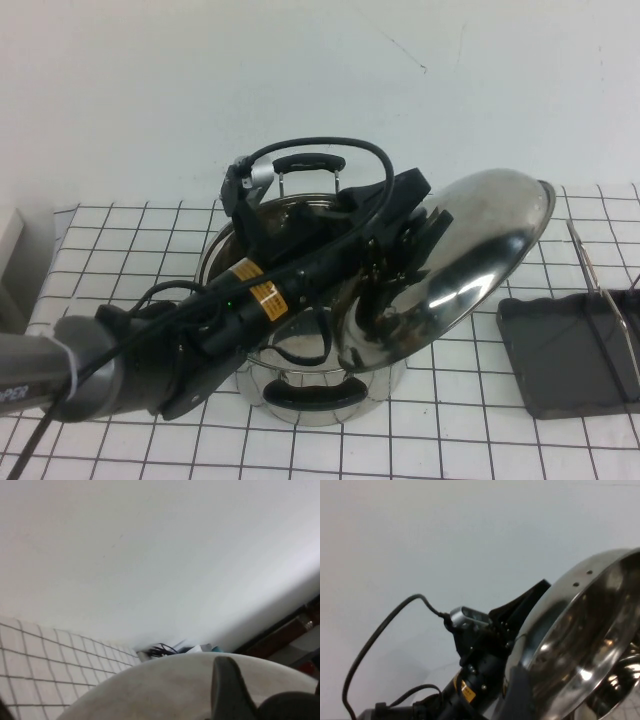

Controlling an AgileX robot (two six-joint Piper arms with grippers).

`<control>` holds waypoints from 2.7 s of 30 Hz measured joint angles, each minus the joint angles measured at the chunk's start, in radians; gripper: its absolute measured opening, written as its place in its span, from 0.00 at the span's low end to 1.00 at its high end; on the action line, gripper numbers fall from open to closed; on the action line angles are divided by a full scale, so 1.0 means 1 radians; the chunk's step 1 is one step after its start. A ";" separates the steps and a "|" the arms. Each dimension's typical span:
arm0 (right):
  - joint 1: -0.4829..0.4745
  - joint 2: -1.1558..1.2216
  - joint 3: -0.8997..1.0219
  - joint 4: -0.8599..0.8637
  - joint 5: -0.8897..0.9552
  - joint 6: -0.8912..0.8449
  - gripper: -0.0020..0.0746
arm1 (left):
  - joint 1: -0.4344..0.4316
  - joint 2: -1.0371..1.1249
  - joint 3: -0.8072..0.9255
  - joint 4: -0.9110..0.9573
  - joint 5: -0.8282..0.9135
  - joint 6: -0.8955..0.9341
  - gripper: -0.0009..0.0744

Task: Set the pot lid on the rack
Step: Hand over the pot lid, then place the pot lid on the pot rack

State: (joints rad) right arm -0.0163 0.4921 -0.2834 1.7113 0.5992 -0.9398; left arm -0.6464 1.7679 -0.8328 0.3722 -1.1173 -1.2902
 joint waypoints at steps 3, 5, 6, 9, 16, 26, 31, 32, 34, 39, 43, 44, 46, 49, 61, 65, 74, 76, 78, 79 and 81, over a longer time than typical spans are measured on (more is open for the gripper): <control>0.000 0.109 -0.064 -0.002 0.058 -0.030 0.72 | -0.021 0.000 -0.052 0.000 0.000 -0.015 0.43; 0.000 0.173 -0.110 -0.002 0.098 -0.046 0.72 | -0.032 0.000 -0.088 0.006 0.000 -0.017 0.43; 0.000 0.205 -0.129 -0.004 0.113 -0.053 0.72 | -0.035 0.000 -0.106 0.013 0.000 -0.017 0.43; 0.000 0.287 -0.198 -0.008 0.162 -0.079 0.72 | -0.037 0.000 -0.142 0.019 -0.007 -0.017 0.43; 0.000 0.415 -0.352 -0.010 0.204 -0.089 0.72 | -0.037 0.000 -0.154 0.030 -0.009 -0.017 0.43; 0.000 0.592 -0.430 -0.013 0.269 -0.061 0.72 | -0.053 0.000 -0.154 0.042 -0.009 -0.017 0.43; 0.000 0.630 -0.430 -0.017 0.276 -0.059 0.69 | -0.078 0.000 -0.154 0.033 -0.009 0.028 0.43; 0.000 0.630 -0.430 -0.017 0.276 -0.059 0.68 | -0.078 0.000 -0.154 0.032 -0.009 0.034 0.43; 0.000 0.630 -0.432 -0.017 0.267 -0.062 0.65 | -0.078 0.000 -0.154 0.032 -0.009 0.035 0.43; 0.000 0.630 -0.434 -0.017 0.248 -0.092 0.46 | -0.110 0.000 -0.154 0.029 -0.002 0.058 0.43; 0.000 0.630 -0.436 0.019 0.267 -0.113 0.27 | -0.146 0.006 -0.154 0.002 0.007 0.131 0.43; 0.000 0.630 -0.436 0.022 0.272 -0.133 0.27 | -0.151 0.008 -0.154 -0.008 0.007 0.142 0.43; 0.000 0.630 -0.436 0.022 0.276 -0.164 0.27 | -0.156 0.008 -0.154 -0.019 0.007 0.164 0.43; 0.000 0.630 -0.436 0.022 0.276 -0.202 0.27 | -0.149 0.008 -0.154 -0.021 0.000 0.180 0.43; 0.000 0.631 -0.436 -0.026 0.113 -0.469 0.09 | 0.041 0.008 -0.157 0.290 -0.025 0.113 0.68; 0.000 0.631 -0.467 -0.035 0.090 -0.508 0.09 | 0.135 0.008 -0.157 0.451 -0.029 0.000 0.42; 0.000 0.631 -0.566 -0.177 0.096 -0.443 0.09 | 0.324 0.008 -0.157 0.927 -0.029 -0.228 0.02; 0.000 0.631 -0.577 -0.199 0.096 -0.430 0.09 | 0.336 0.008 -0.157 0.998 -0.035 -0.250 0.02; 0.000 0.631 -0.577 -0.251 0.061 -0.392 0.09 | 0.342 0.006 -0.157 1.037 -0.038 -0.260 0.02; 0.000 0.631 -0.577 -0.289 0.044 -0.359 0.09 | 0.342 0.006 -0.157 1.047 -0.038 -0.262 0.01; 0.000 0.640 -0.568 -0.359 0.015 -0.298 0.09 | 0.342 0.003 -0.157 1.060 -0.038 -0.262 0.01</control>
State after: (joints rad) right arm -0.0165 1.1326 -0.8514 1.3519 0.6143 -1.2378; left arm -0.3049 1.7704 -0.9894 1.4320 -1.1550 -1.5525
